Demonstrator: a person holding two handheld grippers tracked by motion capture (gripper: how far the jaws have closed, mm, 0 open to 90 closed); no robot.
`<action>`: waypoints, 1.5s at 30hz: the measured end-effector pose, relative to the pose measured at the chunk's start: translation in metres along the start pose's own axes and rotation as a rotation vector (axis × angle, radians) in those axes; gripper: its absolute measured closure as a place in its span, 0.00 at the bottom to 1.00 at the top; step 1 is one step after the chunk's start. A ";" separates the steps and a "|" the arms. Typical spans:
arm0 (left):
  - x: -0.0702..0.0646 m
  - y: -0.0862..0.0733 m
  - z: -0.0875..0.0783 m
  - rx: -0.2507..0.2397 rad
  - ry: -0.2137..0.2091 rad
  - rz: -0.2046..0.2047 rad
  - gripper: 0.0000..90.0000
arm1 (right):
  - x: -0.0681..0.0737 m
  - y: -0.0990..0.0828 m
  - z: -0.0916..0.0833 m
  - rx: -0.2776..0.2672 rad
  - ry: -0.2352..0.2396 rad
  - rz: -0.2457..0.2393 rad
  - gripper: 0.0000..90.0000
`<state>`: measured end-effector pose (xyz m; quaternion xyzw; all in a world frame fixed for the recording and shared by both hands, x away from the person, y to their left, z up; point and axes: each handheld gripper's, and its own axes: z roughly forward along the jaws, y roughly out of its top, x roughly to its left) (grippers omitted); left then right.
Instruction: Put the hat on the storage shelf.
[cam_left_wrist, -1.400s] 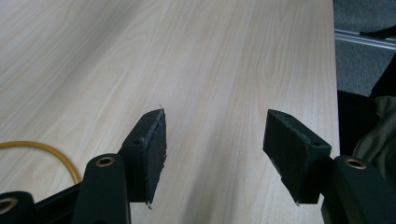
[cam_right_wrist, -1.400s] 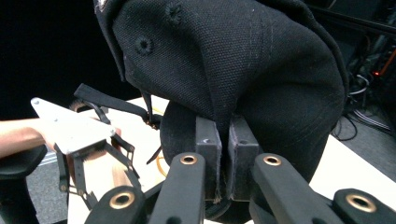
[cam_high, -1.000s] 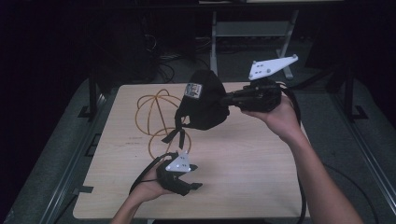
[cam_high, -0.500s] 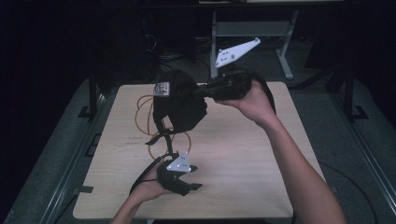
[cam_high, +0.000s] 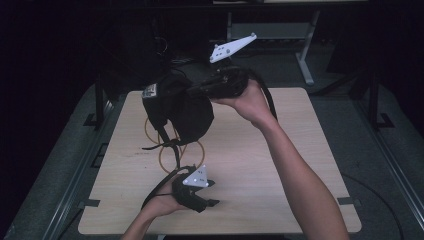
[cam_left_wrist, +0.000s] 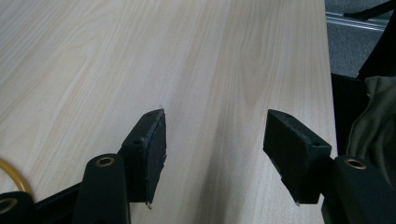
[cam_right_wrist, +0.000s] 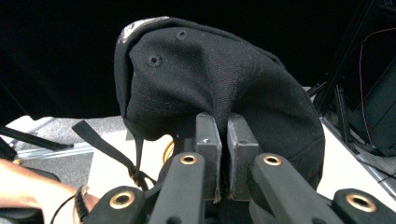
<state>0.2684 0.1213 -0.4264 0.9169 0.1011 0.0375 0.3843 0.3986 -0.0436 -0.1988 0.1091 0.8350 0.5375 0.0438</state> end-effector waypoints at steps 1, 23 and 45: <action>0.000 0.000 0.000 0.000 0.000 0.000 0.44 | 0.000 0.000 0.003 0.000 0.000 0.001 0.95; 0.000 0.001 -0.001 0.011 -0.006 0.018 0.44 | -0.008 0.002 0.035 -0.017 0.001 0.030 0.95; -0.003 0.001 0.002 -0.011 -0.013 0.001 0.44 | -0.015 0.001 0.072 0.010 -0.002 0.066 0.95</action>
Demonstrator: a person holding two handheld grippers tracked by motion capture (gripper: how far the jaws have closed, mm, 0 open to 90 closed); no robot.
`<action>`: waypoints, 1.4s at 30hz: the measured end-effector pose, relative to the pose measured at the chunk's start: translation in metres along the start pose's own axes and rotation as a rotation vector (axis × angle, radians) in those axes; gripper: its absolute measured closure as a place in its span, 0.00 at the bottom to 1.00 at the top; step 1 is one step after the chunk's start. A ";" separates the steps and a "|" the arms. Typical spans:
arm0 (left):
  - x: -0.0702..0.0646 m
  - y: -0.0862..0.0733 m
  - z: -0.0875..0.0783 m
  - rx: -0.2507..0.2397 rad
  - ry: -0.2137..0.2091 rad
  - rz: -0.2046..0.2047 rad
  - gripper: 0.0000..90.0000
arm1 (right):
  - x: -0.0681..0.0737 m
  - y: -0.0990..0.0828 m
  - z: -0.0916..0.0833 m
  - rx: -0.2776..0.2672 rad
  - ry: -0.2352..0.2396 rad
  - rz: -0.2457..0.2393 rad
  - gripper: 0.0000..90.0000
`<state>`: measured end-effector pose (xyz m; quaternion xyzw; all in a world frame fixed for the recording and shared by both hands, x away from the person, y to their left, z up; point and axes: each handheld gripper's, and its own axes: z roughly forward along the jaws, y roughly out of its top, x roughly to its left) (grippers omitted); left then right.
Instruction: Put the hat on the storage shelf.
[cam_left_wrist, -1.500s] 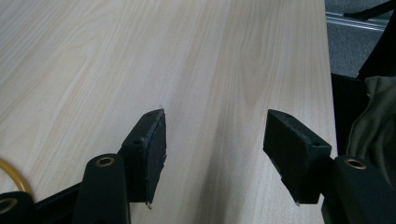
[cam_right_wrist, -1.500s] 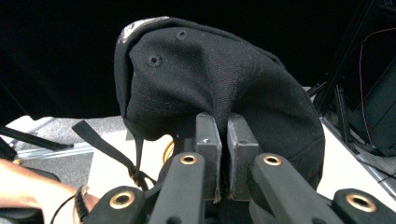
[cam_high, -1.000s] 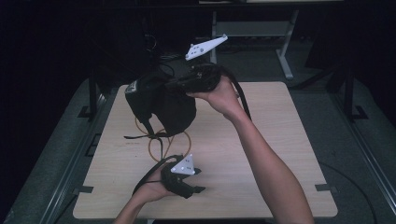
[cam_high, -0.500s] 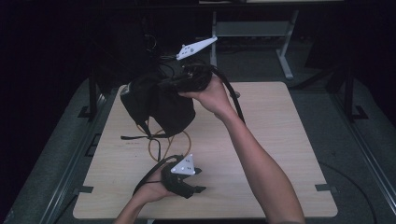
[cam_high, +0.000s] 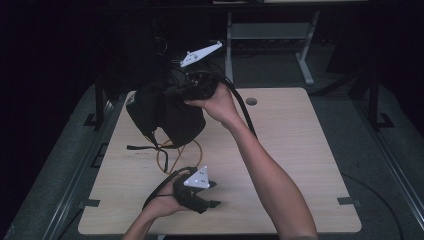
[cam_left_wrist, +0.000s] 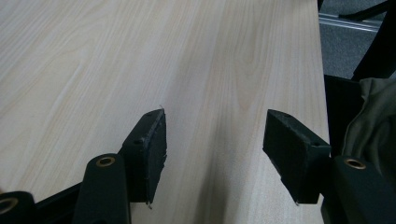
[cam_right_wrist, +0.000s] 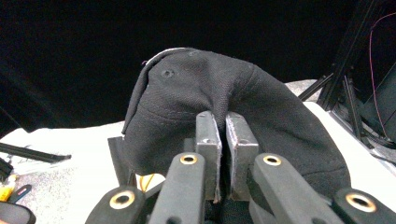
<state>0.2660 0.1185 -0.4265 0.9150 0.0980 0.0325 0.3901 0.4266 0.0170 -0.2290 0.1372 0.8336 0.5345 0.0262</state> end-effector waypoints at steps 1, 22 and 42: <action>0.000 0.000 0.000 -0.003 0.000 -0.001 0.44 | 0.000 0.001 0.003 -0.001 0.000 0.009 0.95; 0.000 0.001 0.002 -0.004 -0.002 0.004 0.44 | 0.001 -0.001 0.047 -0.049 0.049 0.068 0.92; 0.000 0.000 0.001 -0.002 0.002 0.004 0.42 | 0.008 -0.006 0.034 -0.045 0.049 0.033 0.63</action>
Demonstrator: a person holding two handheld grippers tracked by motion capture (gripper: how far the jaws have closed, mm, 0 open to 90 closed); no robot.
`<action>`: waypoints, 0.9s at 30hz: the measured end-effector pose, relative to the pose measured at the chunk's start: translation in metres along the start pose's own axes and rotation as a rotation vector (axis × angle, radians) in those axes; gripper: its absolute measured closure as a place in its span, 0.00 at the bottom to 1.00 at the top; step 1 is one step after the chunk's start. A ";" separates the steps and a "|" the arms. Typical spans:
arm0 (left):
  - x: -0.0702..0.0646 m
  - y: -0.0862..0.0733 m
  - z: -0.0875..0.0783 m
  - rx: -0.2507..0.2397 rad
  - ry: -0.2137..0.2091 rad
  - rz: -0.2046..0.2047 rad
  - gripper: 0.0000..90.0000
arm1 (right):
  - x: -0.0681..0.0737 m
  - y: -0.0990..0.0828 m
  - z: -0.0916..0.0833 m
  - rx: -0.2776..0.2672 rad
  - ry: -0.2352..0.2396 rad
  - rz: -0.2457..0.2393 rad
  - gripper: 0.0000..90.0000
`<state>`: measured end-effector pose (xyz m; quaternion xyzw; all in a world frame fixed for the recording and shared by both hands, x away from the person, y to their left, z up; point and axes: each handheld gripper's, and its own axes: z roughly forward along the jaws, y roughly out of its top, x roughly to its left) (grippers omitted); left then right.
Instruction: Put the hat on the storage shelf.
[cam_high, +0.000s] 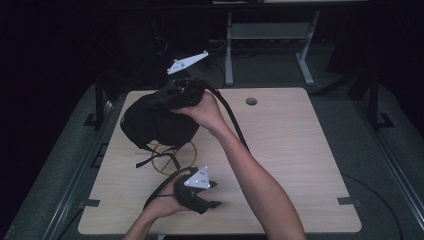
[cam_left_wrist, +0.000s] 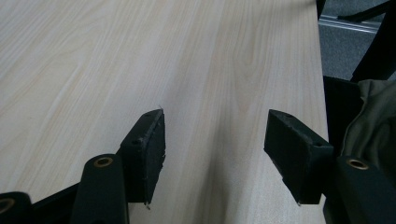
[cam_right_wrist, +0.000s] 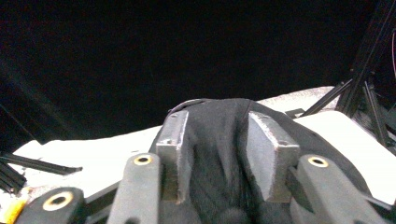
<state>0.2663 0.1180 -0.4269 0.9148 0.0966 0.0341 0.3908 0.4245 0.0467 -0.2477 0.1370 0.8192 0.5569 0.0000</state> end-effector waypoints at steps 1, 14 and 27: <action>-0.001 0.000 0.000 -0.010 -0.005 -0.012 0.42 | 0.000 0.000 -0.002 -0.006 0.004 0.001 0.62; 0.001 -0.001 -0.002 -0.003 0.014 -0.001 0.39 | -0.005 -0.014 -0.028 -0.008 -0.028 0.028 0.50; 0.001 0.001 0.000 -0.033 0.025 -0.009 0.37 | -0.014 -0.037 -0.074 -0.001 -0.072 0.069 0.46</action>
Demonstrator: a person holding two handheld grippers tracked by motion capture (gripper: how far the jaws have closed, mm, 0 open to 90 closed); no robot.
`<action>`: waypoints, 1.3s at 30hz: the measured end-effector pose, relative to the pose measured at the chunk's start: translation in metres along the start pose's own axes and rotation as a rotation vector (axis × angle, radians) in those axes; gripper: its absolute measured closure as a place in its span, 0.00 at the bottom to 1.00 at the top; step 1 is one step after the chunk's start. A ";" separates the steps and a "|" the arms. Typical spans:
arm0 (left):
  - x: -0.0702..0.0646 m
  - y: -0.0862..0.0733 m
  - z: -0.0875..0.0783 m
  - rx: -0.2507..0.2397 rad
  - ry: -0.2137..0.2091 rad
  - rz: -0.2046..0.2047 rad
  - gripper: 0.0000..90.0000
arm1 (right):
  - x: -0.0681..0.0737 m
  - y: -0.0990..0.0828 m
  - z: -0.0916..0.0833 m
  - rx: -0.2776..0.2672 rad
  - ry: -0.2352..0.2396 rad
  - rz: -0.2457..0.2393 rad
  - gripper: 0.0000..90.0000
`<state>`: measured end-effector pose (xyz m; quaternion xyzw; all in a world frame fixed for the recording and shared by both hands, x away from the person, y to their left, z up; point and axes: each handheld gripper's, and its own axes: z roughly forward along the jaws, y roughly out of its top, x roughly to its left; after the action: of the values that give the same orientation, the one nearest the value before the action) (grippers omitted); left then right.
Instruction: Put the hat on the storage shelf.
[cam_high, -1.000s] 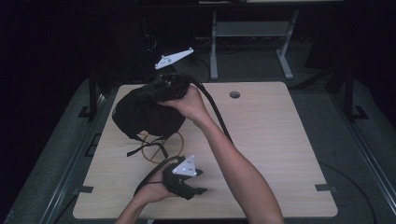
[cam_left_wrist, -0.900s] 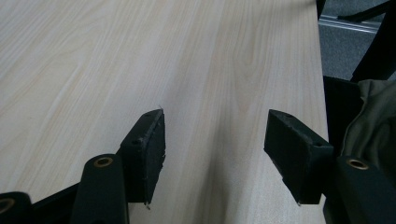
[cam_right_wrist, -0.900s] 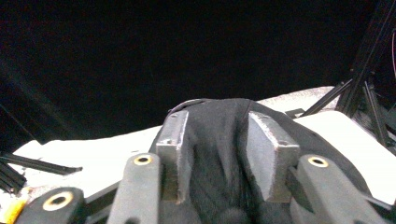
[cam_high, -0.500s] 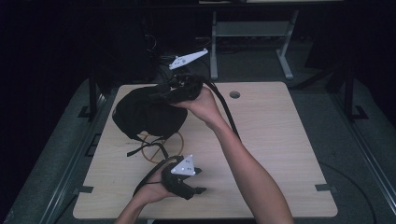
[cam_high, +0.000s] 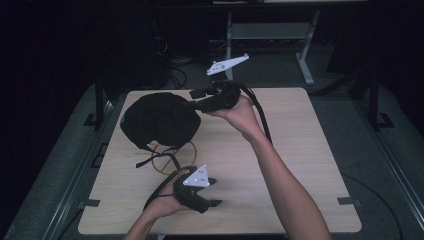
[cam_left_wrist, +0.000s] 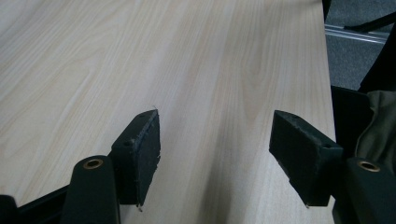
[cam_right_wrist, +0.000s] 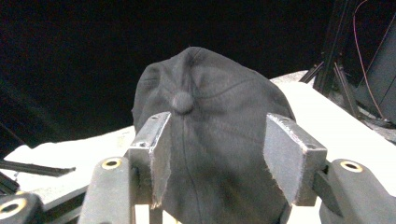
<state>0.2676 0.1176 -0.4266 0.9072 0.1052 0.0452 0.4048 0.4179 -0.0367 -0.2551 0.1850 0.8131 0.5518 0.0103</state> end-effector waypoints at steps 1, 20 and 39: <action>0.000 0.000 0.000 0.000 0.000 0.000 0.37 | -0.001 -0.002 -0.003 -0.005 0.003 0.005 0.45; 0.003 -0.001 0.001 -0.021 0.003 -0.036 0.37 | -0.014 -0.032 -0.050 0.012 -0.063 0.056 0.38; 0.004 -0.002 0.001 -0.005 0.009 -0.023 0.37 | -0.017 -0.073 -0.093 0.031 -0.135 0.100 0.34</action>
<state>0.2717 0.1187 -0.4287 0.9048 0.1173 0.0449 0.4069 0.3917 -0.1486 -0.2876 0.2622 0.8088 0.5253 0.0347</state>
